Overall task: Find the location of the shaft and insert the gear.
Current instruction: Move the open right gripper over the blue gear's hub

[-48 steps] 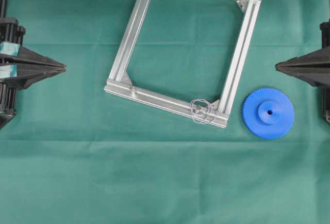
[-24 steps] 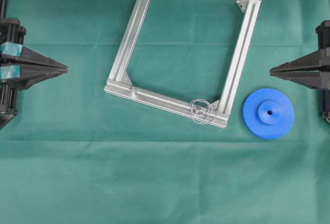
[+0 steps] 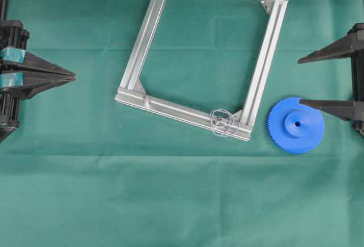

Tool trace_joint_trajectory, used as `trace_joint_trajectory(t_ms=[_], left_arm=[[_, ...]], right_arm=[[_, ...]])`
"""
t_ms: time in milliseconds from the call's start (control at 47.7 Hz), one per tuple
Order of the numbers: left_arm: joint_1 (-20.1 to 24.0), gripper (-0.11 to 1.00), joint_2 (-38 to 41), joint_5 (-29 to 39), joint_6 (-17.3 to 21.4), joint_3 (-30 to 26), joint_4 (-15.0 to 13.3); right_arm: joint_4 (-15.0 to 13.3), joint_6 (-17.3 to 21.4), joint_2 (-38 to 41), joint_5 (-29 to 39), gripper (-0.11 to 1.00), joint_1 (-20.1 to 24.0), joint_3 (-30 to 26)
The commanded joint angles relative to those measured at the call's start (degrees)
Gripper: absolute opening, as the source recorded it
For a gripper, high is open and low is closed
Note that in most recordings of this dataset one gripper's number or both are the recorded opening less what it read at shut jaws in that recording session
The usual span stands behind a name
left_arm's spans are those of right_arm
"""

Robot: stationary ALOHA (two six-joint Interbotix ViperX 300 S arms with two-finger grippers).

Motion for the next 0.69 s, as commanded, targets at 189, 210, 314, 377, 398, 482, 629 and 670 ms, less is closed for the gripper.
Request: trace_joint_trajectory(t_ms=[189,210,314,377,398,482,629,670], left_arm=[[-0.09,0.01,0.62,-0.18,0.0,-1.41,-0.09],[-0.09,0.01,0.62,-0.18,0.0,-1.32,-0.09],[-0.09,0.01,0.62,0.0,0.0,-1.32,-0.09],[-0.09,0.01,0.62,0.26,0.0,-1.41,-0.09],[-0.09,0.01,0.62,0.35,0.0,-1.32,-0.09],[-0.09,0.01,0.62,0.62,0.0,-1.41,-0.09],[-0.09,0.01,0.62,0.62,0.0,-1.41,-0.09],[-0.09,0.01,0.62,0.62,0.0,-1.41,-0.09]], right_arm=[[0.18,0.18,0.35,-0.35,0.92,0.0,-1.67],[0.18,0.18,0.35,-0.26,0.92,-0.09,-1.67],[0.18,0.18,0.35,0.62,0.92,-0.09,-1.85],[0.26,0.26,0.35,2.72,0.92,0.0,-2.2],[0.26,0.26,0.35,3.52,0.92,0.0,-2.37],[0.35,0.35,0.35,7.73,0.92,-0.09,-3.43],[0.79,0.35,0.35,16.61,0.92,-0.09,-5.8],[0.88,0.44,0.44,18.9,0.92,-0.09,-6.33]])
